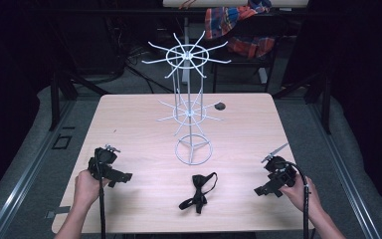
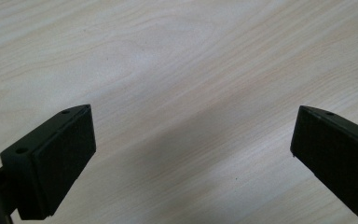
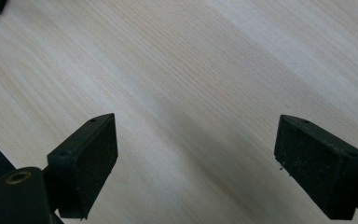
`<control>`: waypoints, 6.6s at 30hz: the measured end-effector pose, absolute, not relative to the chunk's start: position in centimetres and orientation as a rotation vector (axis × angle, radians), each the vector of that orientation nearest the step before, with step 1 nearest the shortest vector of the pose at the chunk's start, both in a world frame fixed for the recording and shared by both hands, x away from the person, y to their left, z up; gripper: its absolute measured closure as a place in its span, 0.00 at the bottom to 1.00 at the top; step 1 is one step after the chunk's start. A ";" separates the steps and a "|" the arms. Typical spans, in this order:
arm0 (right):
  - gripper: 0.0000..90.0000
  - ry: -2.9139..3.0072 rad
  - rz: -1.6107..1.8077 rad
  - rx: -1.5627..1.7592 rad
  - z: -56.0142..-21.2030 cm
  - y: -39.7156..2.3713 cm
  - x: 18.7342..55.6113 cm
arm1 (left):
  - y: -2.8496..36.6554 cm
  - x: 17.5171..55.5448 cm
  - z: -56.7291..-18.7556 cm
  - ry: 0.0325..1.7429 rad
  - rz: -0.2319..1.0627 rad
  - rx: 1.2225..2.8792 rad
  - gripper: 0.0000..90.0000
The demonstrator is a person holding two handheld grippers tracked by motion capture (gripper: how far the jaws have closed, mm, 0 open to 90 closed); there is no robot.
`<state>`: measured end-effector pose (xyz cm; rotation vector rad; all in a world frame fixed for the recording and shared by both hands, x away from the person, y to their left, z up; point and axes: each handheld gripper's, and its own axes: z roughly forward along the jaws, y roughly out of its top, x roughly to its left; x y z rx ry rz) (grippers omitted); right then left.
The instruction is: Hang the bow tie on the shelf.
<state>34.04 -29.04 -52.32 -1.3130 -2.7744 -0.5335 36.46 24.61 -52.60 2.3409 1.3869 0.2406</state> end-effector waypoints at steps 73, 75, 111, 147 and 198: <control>0.38 -2.766 -0.718 -1.176 -51.6 -14.3 36.0 | 25.5 36.3 -52.5 1.373 0.289 2.316 0.00; 0.39 -2.758 -0.688 -1.184 -51.9 -14.6 36.2 | 25.4 36.3 -52.5 1.370 0.287 2.318 0.00; 0.99 -2.988 -0.891 -1.107 -46.5 -16.5 34.4 | 24.9 36.3 -52.4 1.342 0.273 2.343 0.00; 1.00 -2.995 -1.089 -1.123 -42.1 -16.9 35.2 | 25.0 36.2 -52.4 1.355 0.277 2.331 0.00; 1.00 -3.048 -1.329 -0.931 -36.2 -13.8 36.0 | 25.4 36.0 -52.5 1.368 0.262 2.337 0.01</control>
